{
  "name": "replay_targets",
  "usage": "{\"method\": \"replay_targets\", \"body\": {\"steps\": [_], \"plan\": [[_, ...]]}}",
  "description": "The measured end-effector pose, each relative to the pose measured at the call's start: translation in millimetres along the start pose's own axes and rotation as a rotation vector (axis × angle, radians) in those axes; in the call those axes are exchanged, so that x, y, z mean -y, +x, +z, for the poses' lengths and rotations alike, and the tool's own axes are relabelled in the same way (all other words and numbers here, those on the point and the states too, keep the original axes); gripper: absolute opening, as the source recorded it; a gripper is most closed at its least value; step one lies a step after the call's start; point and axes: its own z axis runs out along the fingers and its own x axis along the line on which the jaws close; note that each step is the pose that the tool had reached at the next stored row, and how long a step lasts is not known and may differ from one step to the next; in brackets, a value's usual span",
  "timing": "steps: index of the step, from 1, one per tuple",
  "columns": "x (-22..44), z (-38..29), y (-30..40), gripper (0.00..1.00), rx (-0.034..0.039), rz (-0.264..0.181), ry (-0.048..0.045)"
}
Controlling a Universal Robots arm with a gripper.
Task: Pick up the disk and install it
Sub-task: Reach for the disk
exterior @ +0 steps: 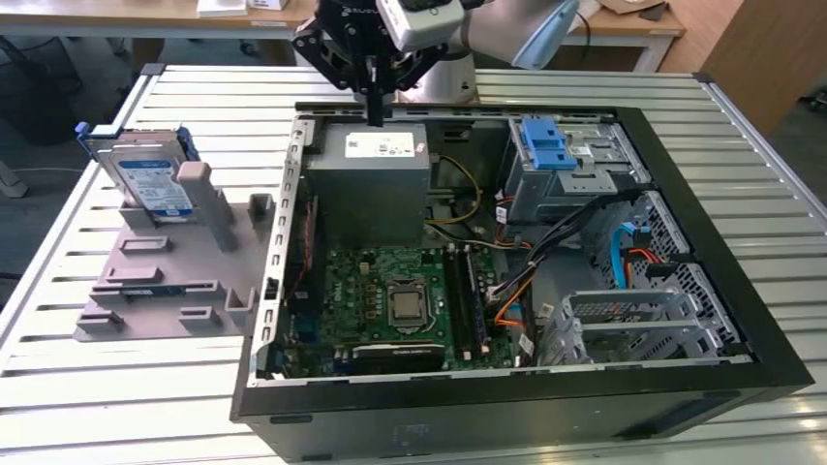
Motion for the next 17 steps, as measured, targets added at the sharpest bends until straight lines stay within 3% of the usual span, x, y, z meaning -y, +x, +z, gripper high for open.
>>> {"method": "replay_targets", "body": {"steps": [17], "plan": [[0.7,-0.2,8.6,0.11,0.0,0.0,0.0]]}}
